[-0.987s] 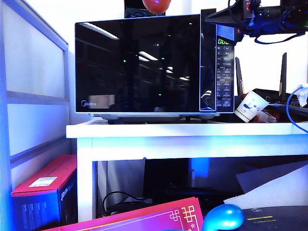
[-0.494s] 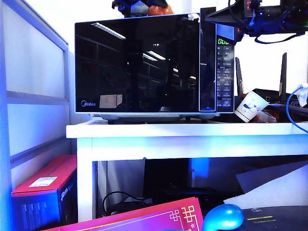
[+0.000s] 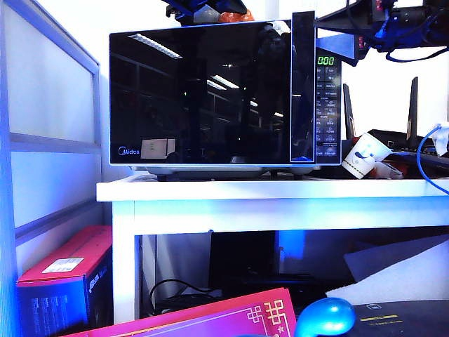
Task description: Open the microwave door, place the orange inside the microwave, then close the microwave door.
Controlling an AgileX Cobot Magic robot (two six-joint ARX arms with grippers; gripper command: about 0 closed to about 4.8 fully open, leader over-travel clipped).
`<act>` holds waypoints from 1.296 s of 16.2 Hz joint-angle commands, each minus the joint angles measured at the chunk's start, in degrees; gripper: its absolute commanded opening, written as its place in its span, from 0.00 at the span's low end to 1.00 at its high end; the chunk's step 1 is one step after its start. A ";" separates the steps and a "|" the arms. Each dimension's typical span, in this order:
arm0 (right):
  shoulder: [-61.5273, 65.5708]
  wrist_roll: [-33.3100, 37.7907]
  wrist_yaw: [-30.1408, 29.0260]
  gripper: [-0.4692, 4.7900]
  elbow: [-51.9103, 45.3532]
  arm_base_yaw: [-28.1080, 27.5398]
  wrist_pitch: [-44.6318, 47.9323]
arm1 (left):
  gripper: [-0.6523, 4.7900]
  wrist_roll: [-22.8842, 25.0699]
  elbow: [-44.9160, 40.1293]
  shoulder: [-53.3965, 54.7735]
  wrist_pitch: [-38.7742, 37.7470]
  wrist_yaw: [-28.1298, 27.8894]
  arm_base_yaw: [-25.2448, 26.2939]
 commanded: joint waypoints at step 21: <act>-0.20 -8.37 29.83 0.63 0.22 3.04 1.86 | 0.64 -0.02 -0.11 0.63 -2.73 -0.04 -0.11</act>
